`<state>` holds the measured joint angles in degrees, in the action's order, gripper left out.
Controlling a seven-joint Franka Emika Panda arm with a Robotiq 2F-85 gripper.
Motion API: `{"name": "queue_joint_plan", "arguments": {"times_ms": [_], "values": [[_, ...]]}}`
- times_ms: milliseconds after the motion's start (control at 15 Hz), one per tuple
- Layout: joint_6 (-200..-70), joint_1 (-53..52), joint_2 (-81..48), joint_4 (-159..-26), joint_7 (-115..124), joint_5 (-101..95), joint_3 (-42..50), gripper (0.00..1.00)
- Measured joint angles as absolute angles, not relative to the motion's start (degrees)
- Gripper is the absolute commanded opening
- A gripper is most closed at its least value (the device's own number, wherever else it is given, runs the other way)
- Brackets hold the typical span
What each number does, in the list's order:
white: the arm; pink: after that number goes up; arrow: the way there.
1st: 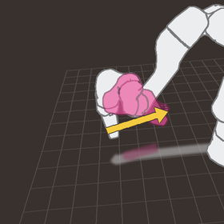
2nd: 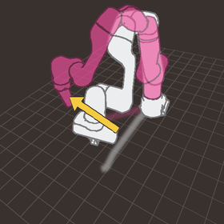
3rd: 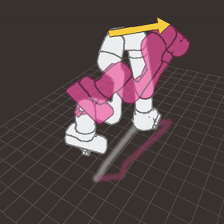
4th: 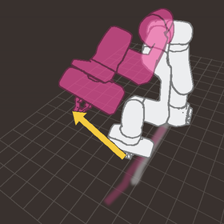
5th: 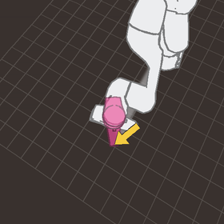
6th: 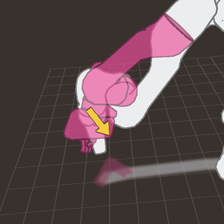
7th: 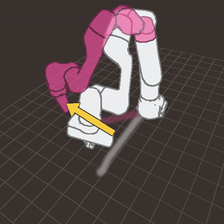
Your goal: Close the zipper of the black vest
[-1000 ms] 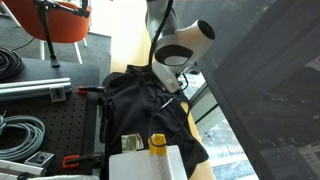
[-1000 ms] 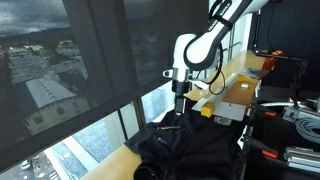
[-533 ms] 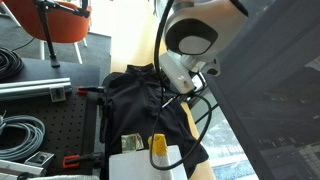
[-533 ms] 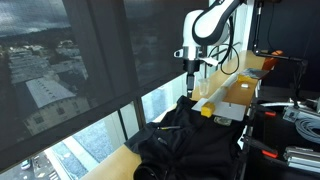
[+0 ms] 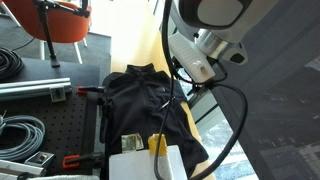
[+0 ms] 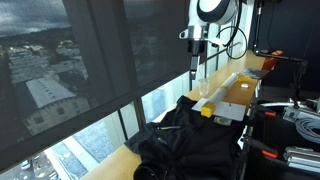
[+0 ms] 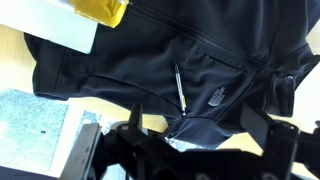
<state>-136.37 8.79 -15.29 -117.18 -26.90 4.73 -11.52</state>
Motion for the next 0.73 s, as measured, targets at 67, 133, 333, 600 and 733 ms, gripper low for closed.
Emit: {"name": "queue_joint_plan", "arguments": {"times_ms": [67, 133, 333, 600, 733], "values": [[-136.38, 8.44, -14.41, -117.73, -26.90, 4.75, -11.09, 1.00], [-136.41, 8.14, -13.63, -118.25, -26.90, 4.76, -10.72, 1.00], [-136.42, 7.88, -12.43, -119.22, -26.90, 4.78, -10.34, 1.00], [-136.45, 7.83, -12.39, -119.45, -26.90, 4.78, -10.27, 1.00], [-136.46, 7.82, -12.39, -119.53, -26.90, 4.78, -10.27, 1.00]]}}
